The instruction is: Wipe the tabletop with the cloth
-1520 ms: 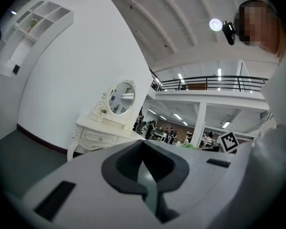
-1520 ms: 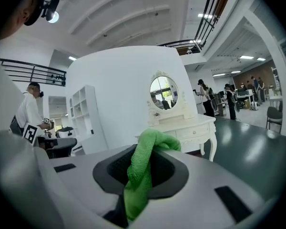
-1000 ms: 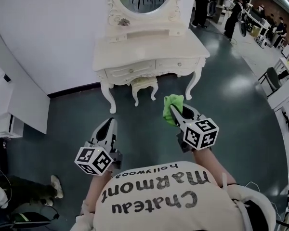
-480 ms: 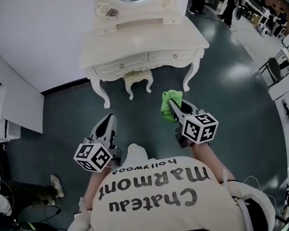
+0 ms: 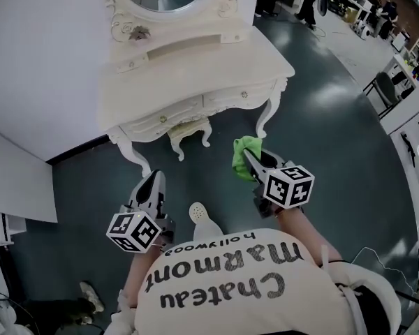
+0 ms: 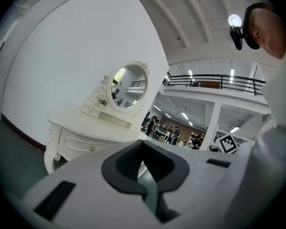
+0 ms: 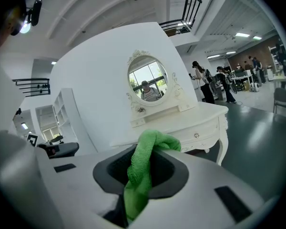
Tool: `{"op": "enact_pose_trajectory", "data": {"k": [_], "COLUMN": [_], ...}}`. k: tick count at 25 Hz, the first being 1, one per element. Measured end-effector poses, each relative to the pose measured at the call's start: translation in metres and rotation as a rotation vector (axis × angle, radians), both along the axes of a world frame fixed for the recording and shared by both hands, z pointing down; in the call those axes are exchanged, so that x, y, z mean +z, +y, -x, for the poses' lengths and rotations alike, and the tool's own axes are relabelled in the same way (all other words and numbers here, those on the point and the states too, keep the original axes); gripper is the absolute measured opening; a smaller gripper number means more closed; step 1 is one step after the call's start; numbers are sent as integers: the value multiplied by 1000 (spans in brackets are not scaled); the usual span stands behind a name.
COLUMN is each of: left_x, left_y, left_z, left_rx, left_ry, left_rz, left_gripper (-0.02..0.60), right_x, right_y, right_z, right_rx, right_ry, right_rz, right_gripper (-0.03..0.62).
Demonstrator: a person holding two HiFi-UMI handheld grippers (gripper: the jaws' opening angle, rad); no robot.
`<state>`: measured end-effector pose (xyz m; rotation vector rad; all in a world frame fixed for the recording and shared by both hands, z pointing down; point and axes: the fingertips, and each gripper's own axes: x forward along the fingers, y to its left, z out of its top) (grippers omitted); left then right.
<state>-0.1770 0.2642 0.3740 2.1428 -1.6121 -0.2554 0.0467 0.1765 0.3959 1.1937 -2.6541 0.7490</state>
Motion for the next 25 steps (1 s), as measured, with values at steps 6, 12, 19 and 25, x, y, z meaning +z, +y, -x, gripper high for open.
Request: {"op": "enact_pose_trajectory", "data": {"k": [6,12,19,25], "left_x": [-20,-38,-36,-20], "left_y": [-76,-130,-185,-223], "left_z": [26,37,52,63], "left_rx": [43,80,116,132], "left_ry": [9,11,24,39], "left_rz": [-38,-68,-73,-49], "left_gripper": [8,8,8,8], "right_x": [-21,-47,-47,-36], "right_y": [-72,-123,-176,-216], "right_z": [26,33,49,73], "right_rx": [39,82,105,96], "right_ry": [-4,-8,-15,-1], "right_rz": [-40,-85,-92,-97], "right_gripper": [72,72,72,72]}}
